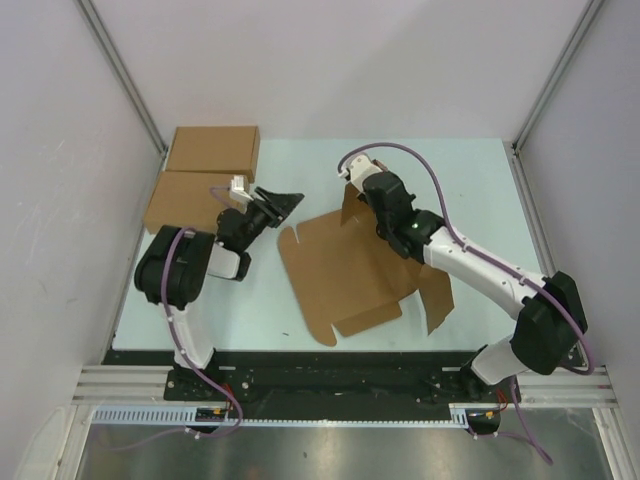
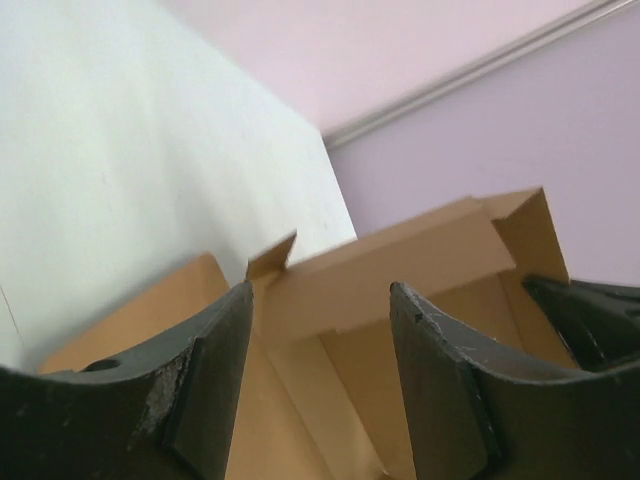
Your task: Fold the paper box
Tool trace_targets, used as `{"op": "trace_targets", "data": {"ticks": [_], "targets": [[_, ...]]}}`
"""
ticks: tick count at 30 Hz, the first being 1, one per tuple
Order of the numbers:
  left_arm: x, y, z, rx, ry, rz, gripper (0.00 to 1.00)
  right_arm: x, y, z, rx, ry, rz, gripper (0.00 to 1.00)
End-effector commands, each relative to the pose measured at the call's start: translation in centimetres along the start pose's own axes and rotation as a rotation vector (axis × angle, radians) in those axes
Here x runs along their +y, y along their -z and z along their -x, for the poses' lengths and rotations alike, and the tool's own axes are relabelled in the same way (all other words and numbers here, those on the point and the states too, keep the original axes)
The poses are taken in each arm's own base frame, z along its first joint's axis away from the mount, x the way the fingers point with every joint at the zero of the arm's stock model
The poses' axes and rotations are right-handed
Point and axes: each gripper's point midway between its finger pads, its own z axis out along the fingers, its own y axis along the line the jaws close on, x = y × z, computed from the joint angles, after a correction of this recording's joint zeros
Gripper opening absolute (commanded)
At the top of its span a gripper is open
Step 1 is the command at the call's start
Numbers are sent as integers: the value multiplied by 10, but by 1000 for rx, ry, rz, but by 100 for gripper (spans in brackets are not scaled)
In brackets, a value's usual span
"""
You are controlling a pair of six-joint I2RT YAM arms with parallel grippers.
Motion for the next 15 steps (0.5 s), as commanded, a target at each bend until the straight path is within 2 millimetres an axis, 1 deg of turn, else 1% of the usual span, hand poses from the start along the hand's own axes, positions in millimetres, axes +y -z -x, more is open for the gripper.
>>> {"op": "trace_targets", "data": {"ticks": [1,2,3,4,5,6,7,10,12,13,14,15], "targets": [[-68,0,47,-171,-285,-147,61,-33,24,20,-67,61,-165,0],[-43,-4,34,-93,-282,-15,59,-32,26,22,-78,54,-161,0],[-42,-13,27,-71,-316,27,59,-27,24,19,-81,55,-152,0],[-35,-15,20,-41,-398,70,59,-25,23,18,-91,44,-154,0],[-26,-15,10,-8,-418,111,59,-22,22,14,-87,50,-150,0],[-26,-16,-1,2,-439,120,59,-18,19,10,-92,44,-153,0],[-25,-16,-6,6,-449,122,59,-17,18,9,-100,29,-154,0],[-25,-16,-16,20,-396,109,59,-12,9,-1,-87,-17,-111,0],[-29,-14,-18,28,-392,95,59,-15,4,-3,-100,-59,-67,0],[-37,-11,-21,46,-400,63,59,-14,1,-9,-83,-85,-44,0],[-40,-9,-23,62,-406,48,59,-15,-1,-11,-80,-111,-31,0],[-44,-7,-26,79,-411,30,59,-18,-7,-16,-76,-137,-8,0]]}}
